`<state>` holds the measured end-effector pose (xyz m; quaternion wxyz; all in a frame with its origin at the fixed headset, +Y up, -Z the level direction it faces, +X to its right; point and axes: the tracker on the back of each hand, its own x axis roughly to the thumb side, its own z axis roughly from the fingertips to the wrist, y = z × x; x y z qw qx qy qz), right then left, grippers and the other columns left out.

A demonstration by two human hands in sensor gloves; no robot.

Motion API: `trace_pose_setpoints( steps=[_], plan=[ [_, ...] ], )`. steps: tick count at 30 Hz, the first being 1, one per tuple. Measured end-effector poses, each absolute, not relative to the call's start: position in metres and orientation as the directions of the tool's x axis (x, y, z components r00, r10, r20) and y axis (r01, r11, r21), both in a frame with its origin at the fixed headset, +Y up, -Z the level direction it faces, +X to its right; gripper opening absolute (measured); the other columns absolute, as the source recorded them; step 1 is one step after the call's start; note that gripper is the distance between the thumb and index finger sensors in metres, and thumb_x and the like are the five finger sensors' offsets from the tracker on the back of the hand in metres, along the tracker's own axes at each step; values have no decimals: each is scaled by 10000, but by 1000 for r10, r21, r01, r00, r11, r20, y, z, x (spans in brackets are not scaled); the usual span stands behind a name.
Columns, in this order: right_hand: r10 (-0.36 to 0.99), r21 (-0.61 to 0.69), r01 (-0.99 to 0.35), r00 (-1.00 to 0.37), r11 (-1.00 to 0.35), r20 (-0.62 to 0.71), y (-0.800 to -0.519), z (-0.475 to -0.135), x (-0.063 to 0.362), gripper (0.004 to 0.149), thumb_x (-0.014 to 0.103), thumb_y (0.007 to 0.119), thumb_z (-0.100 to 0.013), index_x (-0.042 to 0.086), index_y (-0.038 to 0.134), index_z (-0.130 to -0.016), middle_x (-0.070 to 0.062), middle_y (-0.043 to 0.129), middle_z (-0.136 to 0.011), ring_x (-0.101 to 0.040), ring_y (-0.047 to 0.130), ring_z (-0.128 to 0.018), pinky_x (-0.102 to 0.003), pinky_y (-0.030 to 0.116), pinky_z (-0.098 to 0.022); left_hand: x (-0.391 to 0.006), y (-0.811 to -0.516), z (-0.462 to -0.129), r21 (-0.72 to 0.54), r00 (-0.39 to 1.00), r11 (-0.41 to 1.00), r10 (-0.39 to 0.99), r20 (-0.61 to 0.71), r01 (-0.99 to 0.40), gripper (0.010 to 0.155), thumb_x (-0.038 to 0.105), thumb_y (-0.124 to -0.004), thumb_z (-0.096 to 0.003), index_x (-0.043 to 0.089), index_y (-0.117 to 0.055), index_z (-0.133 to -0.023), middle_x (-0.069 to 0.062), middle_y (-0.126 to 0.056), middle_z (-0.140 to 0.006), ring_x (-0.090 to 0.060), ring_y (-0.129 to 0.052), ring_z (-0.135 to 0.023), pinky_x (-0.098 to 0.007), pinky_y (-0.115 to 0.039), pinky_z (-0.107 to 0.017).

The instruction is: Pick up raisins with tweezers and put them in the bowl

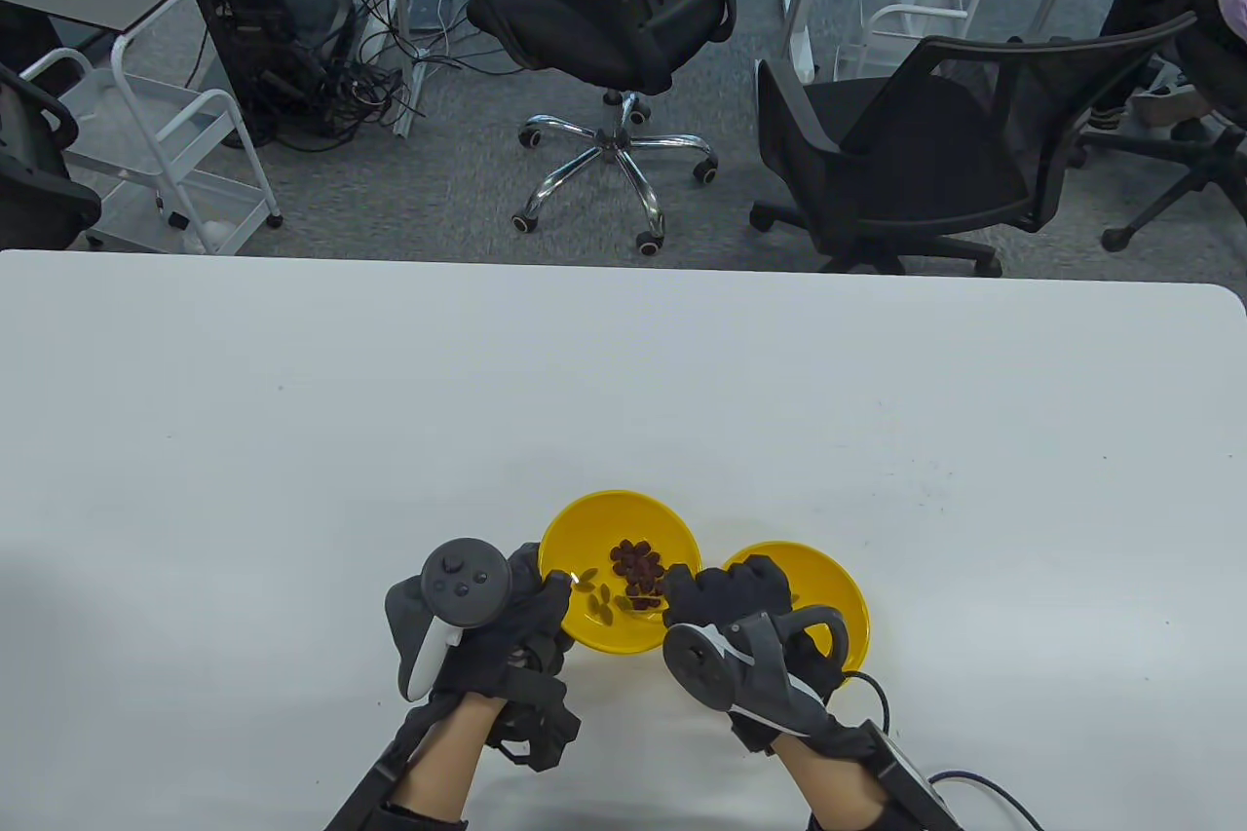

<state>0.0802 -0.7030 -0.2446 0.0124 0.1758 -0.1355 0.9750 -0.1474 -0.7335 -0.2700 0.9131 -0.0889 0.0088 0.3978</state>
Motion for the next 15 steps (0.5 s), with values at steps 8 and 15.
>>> trace_pose_setpoints(
  steps=[8,15],
  plan=[
    [105,-254,-187,-947,-949,305,-691,-246,107,470,373,785,-410,161,929,-804,-11,920,-575,-161,954,-409,-546,659,-620,-149,-733,-270,-149,689,674,718,-97,-724,597,343,-652,-544,-84,-598,-958,-53,-1032,-386,-56,-1026,-144,-377,-909,-315],
    [204,-265,-254,-958,-930,204,-683,-251,150,469,368,790,-410,155,932,-804,-17,919,-576,-167,952,-411,-550,655,-621,-154,-733,-272,-135,696,683,709,-115,-718,596,342,-652,-544,-84,-598,-958,-53,-1032,-387,-56,-1026,-144,-378,-909,-315]
  ],
)
